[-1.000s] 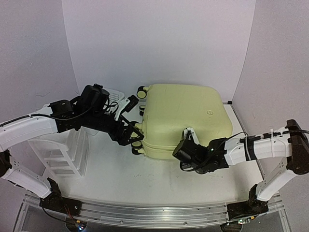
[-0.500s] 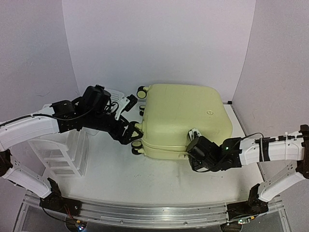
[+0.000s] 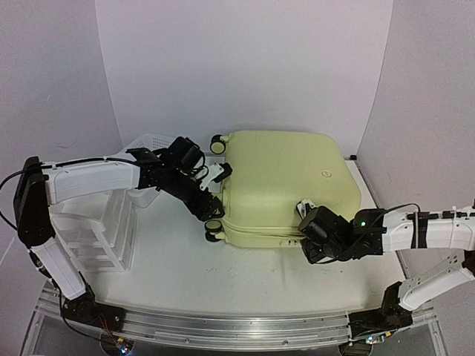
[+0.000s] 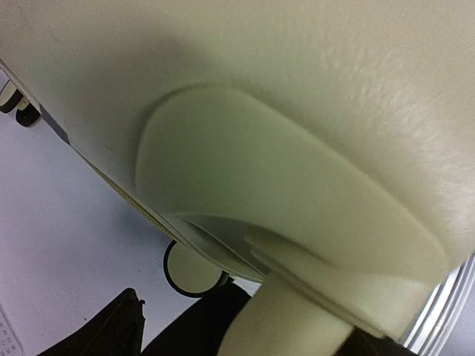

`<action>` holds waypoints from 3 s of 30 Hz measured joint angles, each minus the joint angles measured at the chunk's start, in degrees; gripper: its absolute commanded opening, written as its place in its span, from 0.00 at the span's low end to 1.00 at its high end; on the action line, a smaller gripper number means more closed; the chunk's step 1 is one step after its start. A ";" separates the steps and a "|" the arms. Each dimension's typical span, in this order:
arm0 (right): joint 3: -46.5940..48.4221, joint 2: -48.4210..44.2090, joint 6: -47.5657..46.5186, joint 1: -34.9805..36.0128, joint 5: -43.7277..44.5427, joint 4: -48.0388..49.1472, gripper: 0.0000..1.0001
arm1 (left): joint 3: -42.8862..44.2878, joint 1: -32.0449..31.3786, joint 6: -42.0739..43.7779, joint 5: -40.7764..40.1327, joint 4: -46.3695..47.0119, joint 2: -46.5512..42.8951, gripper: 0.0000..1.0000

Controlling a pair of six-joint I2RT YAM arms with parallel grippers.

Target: Open, take out, and arrange the luggage

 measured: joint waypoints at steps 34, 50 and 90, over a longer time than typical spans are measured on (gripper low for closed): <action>-12.00 -13.81 -18.53 -10.29 -10.27 10.73 0.00 | 4.90 6.99 4.83 -8.20 -9.22 3.87 0.00; -20.70 -16.85 -33.11 -31.95 -41.40 29.20 0.00 | 0.28 9.46 7.76 -4.74 -5.38 1.05 0.00; 1.16 20.22 -51.76 -67.69 -90.68 32.74 0.00 | -4.55 11.58 -2.36 4.15 -0.11 -2.40 0.67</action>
